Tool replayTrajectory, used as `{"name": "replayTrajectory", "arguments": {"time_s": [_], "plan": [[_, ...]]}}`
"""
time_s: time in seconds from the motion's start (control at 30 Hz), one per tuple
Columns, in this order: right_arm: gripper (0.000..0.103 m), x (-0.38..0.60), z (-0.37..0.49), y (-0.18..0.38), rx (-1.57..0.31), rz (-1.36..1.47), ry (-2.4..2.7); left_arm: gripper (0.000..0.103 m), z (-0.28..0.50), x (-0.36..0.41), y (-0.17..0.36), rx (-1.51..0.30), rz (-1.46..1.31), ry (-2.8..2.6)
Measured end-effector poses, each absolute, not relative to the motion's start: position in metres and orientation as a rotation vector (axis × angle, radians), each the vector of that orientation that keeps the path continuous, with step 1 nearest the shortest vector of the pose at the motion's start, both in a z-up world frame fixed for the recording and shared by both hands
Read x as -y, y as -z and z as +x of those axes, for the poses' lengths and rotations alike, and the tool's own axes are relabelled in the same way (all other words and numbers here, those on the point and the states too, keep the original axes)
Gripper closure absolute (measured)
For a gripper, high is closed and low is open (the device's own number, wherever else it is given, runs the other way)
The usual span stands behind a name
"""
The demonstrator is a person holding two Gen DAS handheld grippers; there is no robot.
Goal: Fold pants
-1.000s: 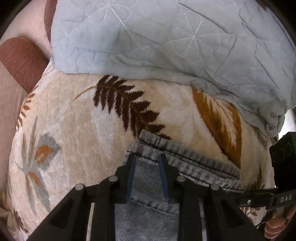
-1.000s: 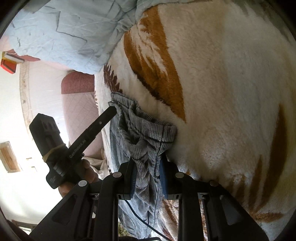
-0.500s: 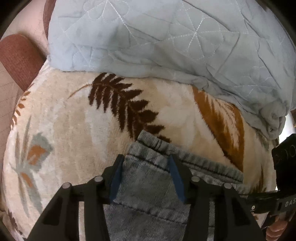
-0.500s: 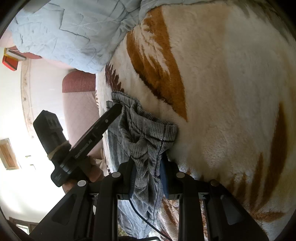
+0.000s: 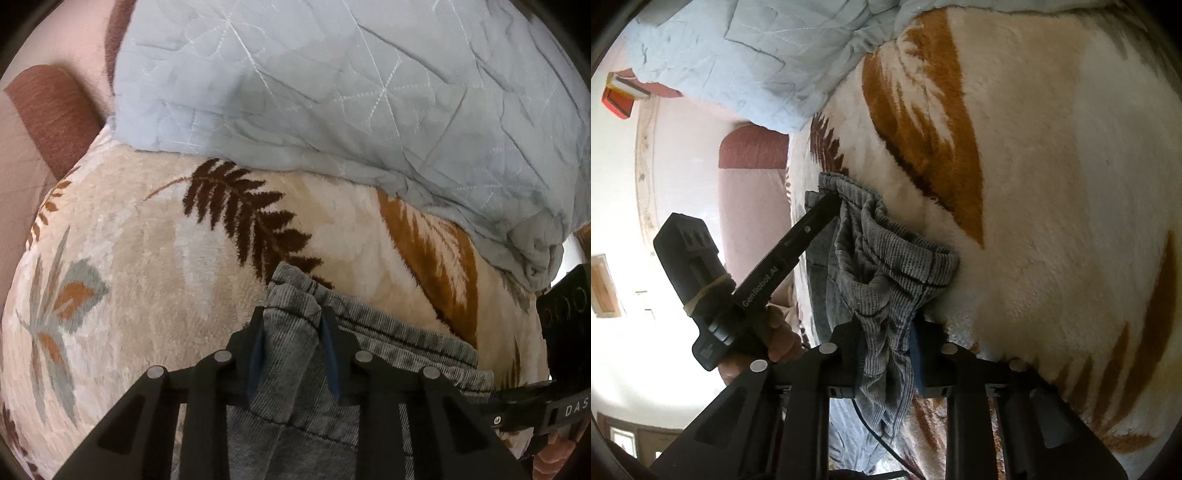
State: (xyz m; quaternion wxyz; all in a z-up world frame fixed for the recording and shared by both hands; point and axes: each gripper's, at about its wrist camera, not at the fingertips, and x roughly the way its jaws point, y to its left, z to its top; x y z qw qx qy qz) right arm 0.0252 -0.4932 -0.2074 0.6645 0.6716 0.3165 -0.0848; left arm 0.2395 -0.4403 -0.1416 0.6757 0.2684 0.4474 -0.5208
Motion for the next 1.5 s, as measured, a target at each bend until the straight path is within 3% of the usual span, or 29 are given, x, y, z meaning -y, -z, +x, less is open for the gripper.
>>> {"name": "replayTrajectory", "arguments": {"time_s": [0.6,0.83,0.97,1.17,1.2,1.27,1.37,1.5], "plan": [[0.089,0.473,0.043,0.157,-0.633,1.302,0.141,0.076,0.235,0.390,0.089,-0.932,0.371,1.120],[0.089,0.485,0.037,0.185,-0.714,1.381,0.203,0.065,0.233,0.428,0.131,-0.944,0.520,1.056],[0.088,0.491,0.040,0.194,-0.745,1.400,0.201,0.037,0.253,0.422,0.142,-1.004,0.505,1.035],[0.088,0.494,0.046,0.199,-0.761,1.406,0.187,0.035,0.259,0.431,0.151,-1.041,0.528,1.122],[0.088,0.494,0.048,0.198,-0.763,1.402,0.189,0.039,0.257,0.435,0.152,-1.035,0.545,1.146],[0.088,0.494,0.047,0.199,-0.763,1.407,0.185,0.065,0.254,0.442,0.153,-1.035,0.563,1.196],[0.088,0.496,0.043,0.202,-0.765,1.421,0.168,0.082,0.252,0.444,0.152,-1.017,0.576,1.234],[0.088,0.498,0.043,0.204,-0.769,1.415,0.159,0.088,0.256,0.437,0.150,-1.011,0.530,1.244]]}}
